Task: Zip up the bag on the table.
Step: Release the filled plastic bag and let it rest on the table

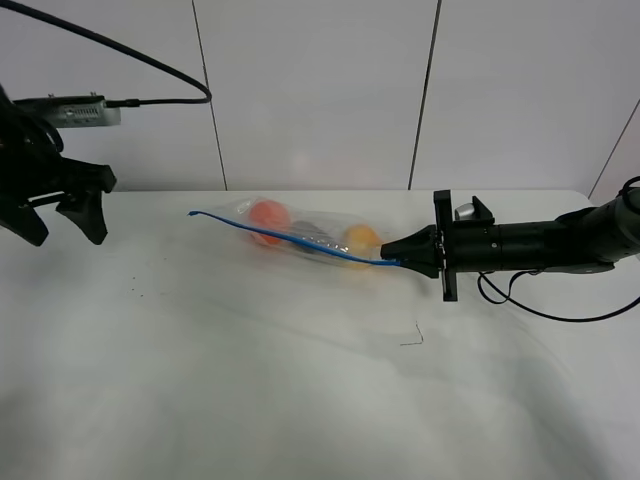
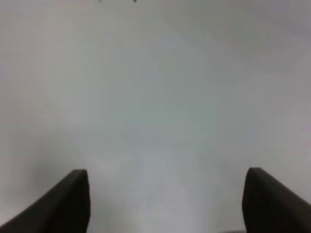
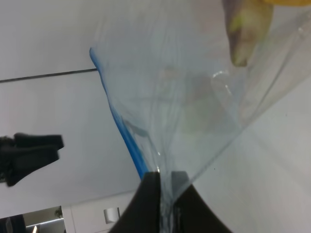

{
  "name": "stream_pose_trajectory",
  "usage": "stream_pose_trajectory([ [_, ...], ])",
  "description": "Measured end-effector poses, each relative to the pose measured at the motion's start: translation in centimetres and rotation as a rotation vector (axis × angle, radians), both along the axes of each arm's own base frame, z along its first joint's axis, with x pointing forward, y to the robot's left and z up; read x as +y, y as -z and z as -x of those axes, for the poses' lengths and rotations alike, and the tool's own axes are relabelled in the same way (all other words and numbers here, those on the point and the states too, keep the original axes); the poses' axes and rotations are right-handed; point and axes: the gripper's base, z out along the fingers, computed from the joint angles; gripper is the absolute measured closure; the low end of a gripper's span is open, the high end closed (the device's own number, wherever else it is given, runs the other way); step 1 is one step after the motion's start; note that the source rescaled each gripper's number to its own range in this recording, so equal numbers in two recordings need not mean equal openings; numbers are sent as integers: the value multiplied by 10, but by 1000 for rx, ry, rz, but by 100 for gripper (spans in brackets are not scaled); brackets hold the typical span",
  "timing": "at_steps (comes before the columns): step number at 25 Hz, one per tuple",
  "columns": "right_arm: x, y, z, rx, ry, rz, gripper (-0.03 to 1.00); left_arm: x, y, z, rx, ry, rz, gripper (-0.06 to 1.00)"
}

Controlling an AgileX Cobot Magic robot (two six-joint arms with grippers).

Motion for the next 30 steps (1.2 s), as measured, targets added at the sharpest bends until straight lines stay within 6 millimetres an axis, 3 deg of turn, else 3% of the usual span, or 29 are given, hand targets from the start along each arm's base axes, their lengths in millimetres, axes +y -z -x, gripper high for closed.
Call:
stream_pose_trajectory([
  [4,0,0,0,0,-3,2,97,3,-11,40,-30,2,2,-2],
  [8,0,0,0,0,-5,3,97,7,-4,93,-28,30,-7,-2],
  [14,0,0,0,0,-5,3,97,13,27,169,-34,48,-12,-2],
  [17,0,0,0,0,-5,3,97,15,43,198,-91,48,-9,-2],
  [21,0,0,0,0,-5,3,97,18,56,226,-179,48,-4,-2],
  [30,0,0,1,0,-8,6,97,20,44,248,-359,47,2,-2],
])
